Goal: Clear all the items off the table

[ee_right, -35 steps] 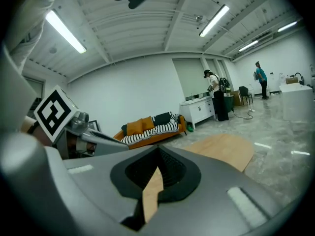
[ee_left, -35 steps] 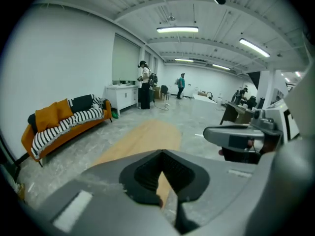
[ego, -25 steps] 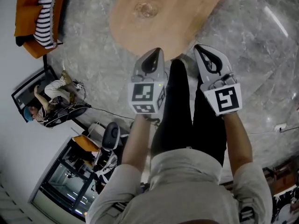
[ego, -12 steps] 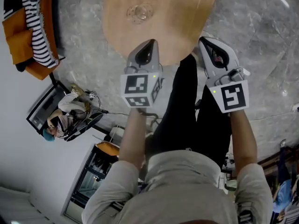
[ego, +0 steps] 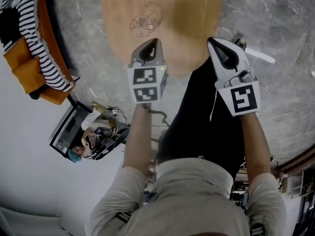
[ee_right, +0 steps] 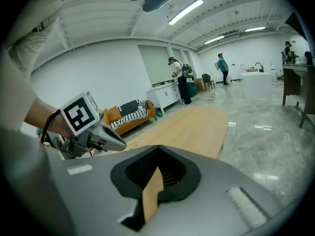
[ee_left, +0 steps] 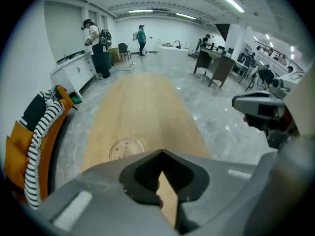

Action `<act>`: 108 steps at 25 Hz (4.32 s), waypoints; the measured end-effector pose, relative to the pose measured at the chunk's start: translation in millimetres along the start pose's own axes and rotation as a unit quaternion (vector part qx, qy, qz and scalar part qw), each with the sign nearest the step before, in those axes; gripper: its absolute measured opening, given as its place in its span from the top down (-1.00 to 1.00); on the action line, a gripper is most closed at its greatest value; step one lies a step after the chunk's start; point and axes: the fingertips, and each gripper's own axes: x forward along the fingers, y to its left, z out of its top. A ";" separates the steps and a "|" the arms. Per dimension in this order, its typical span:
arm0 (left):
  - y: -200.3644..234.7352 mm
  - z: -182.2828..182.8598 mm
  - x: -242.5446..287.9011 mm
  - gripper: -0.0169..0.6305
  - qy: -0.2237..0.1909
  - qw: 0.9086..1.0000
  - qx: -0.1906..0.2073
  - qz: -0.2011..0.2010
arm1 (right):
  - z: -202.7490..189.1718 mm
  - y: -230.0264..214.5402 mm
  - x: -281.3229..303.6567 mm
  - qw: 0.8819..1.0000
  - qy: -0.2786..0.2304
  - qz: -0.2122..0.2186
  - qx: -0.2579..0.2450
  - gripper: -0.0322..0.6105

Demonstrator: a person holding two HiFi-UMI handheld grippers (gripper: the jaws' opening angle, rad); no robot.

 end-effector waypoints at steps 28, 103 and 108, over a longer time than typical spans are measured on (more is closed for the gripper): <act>52.0 -32.0 70.8 0.68 0.164 0.984 0.065 0.011 | 1.8 -15.6 36.2 1.000 0.022 0.003 -0.003 0.88; 7.6 -36.5 55.4 0.78 0.064 0.998 0.014 0.017 | -1.8 23.7 48.5 0.993 0.047 0.084 -0.064 0.88; -15.8 -23.5 27.5 0.78 0.007 0.998 -0.052 0.019 | 11.1 35.2 45.4 0.990 0.042 0.103 -0.083 0.88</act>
